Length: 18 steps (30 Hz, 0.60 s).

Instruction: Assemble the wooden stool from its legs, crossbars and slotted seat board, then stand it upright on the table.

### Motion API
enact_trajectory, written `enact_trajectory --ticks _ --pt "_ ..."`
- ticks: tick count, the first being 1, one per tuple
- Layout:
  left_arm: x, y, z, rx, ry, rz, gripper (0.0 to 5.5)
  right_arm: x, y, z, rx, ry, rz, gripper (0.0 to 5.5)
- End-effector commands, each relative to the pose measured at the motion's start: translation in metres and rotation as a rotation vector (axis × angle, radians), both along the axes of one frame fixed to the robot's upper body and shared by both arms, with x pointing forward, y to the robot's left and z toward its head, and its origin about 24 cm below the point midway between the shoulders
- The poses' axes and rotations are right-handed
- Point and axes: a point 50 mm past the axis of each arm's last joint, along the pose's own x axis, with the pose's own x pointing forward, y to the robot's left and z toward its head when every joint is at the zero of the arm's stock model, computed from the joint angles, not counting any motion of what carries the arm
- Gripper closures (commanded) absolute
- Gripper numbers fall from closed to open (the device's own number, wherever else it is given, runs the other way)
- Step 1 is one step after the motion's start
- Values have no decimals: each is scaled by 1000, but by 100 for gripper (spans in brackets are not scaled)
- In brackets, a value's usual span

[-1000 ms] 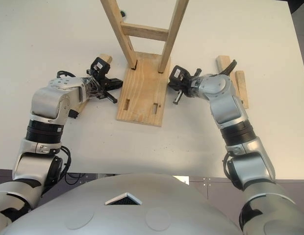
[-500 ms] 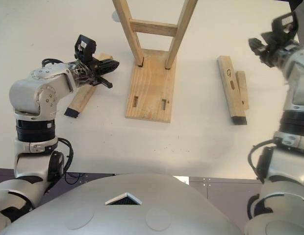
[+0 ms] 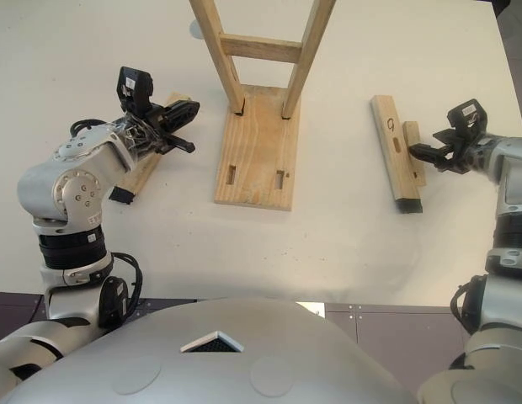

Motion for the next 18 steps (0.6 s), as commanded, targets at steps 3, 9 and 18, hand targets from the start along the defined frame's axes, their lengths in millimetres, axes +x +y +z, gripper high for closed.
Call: enact_trajectory --ticks 3,9,18 --pt "-4 2 -6 3 10 33 550 -6 -4 -4 -35 53 28 251" --pt "-8 6 -6 2 0 76 550 -13 0 -1 -39 103 87 341" --pt "4 -9 46 -210 -251 38 550 3 9 1 -73 -45 42 420"
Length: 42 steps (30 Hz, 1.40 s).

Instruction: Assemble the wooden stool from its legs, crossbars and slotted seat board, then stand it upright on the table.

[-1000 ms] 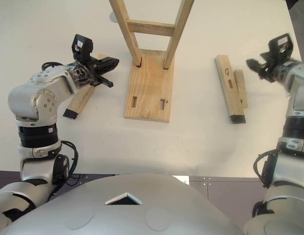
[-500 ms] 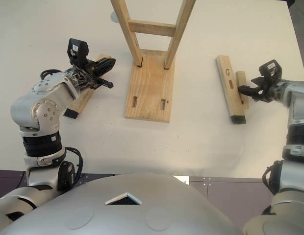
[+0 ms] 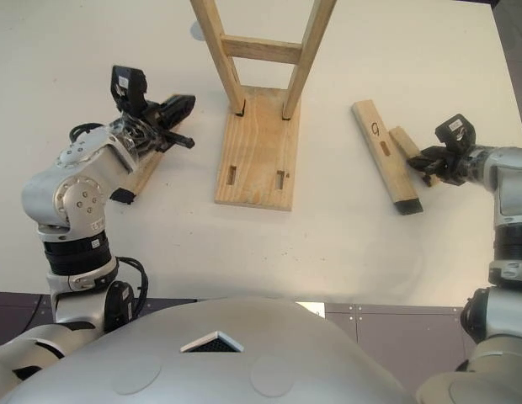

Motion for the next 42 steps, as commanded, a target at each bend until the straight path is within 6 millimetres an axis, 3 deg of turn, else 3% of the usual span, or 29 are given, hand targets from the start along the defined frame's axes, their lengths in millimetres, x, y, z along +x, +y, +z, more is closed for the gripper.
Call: enact_trajectory --ticks 1,4,6,9,12,15,18,25,31,37,42 --pt "2 -7 39 -173 -182 -42 550 22 3 14 -25 -178 -47 420" --pt "-8 -19 64 -333 -275 -163 529 54 18 59 2 -498 -67 420" --pt "-15 -30 89 -454 -360 -265 497 71 46 107 97 -756 2 420" --pt "-18 -39 123 -581 -466 -354 449 70 96 168 252 -1056 155 420" --pt "-7 -44 146 -586 -505 -358 401 52 150 196 364 -1218 344 420" --pt "7 -45 154 -563 -486 -340 348 33 189 187 430 -1235 450 420" --pt "24 -44 155 -538 -417 -330 303 18 210 171 462 -1209 450 420" --pt "27 -55 157 -457 -356 -470 294 18 216 153 489 -1165 359 420" --pt "31 -53 161 -469 -369 -462 294 16 222 152 496 -1156 420 420" --pt "45 -47 151 -518 -324 -382 381 16 225 147 475 -1141 463 420" --pt "43 -51 144 -523 -305 -389 457 19 223 150 483 -1148 443 420"
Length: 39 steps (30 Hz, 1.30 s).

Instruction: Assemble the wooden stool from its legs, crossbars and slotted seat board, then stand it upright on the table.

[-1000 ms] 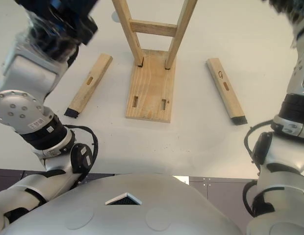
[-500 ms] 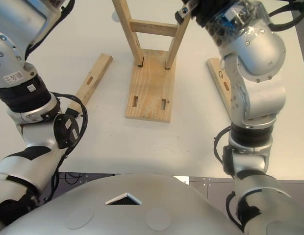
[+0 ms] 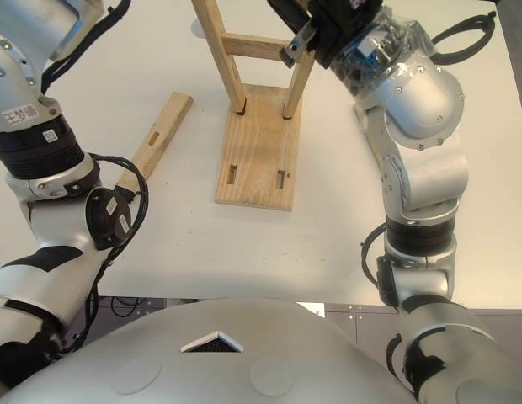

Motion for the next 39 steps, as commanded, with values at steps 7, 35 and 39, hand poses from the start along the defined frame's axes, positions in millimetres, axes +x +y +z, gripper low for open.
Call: enact_trajectory --ticks 7,35,39 --pt "-1 -6 -3 -35 9 -4 512 7 1 5 14 -14 -12 420" --pt "-38 158 -132 527 170 404 512 35 -100 84 976 265 258 489" --pt "-47 168 -148 532 204 406 512 47 -125 75 1053 322 156 549"
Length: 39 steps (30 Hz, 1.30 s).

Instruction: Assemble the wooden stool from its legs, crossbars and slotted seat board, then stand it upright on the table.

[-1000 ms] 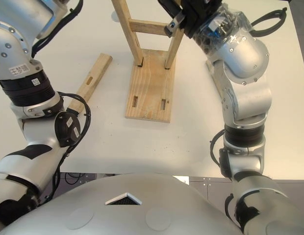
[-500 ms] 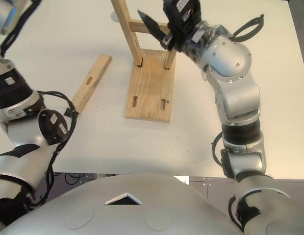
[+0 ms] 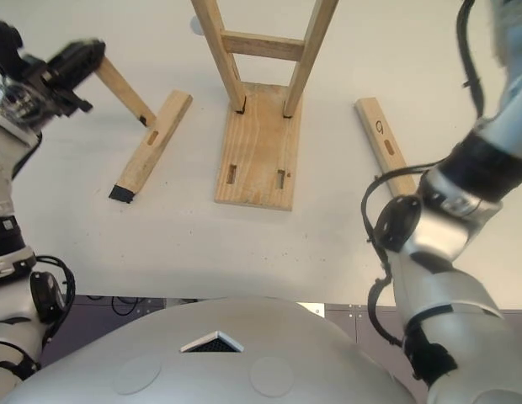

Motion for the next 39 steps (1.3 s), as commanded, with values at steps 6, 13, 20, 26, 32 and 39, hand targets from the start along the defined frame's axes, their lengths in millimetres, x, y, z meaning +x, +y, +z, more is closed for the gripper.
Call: enact_trajectory --ticks 6,13,20,26,32,39 --pt "-18 19 -21 -79 -9 107 512 16 -9 -17 -45 128 -13 550" --pt "-14 15 -20 -152 -40 128 512 19 -5 -26 -79 151 -5 550" --pt "-13 9 -31 -93 -11 105 512 20 -3 -30 -99 164 -13 550" --pt "-24 1 -52 49 -57 128 512 17 -2 -34 -137 161 -32 550" --pt "-34 -29 -100 -6 7 149 512 17 4 -44 -184 177 -40 550" --pt "-27 -45 -117 117 42 96 512 18 6 -55 -193 220 -63 550"
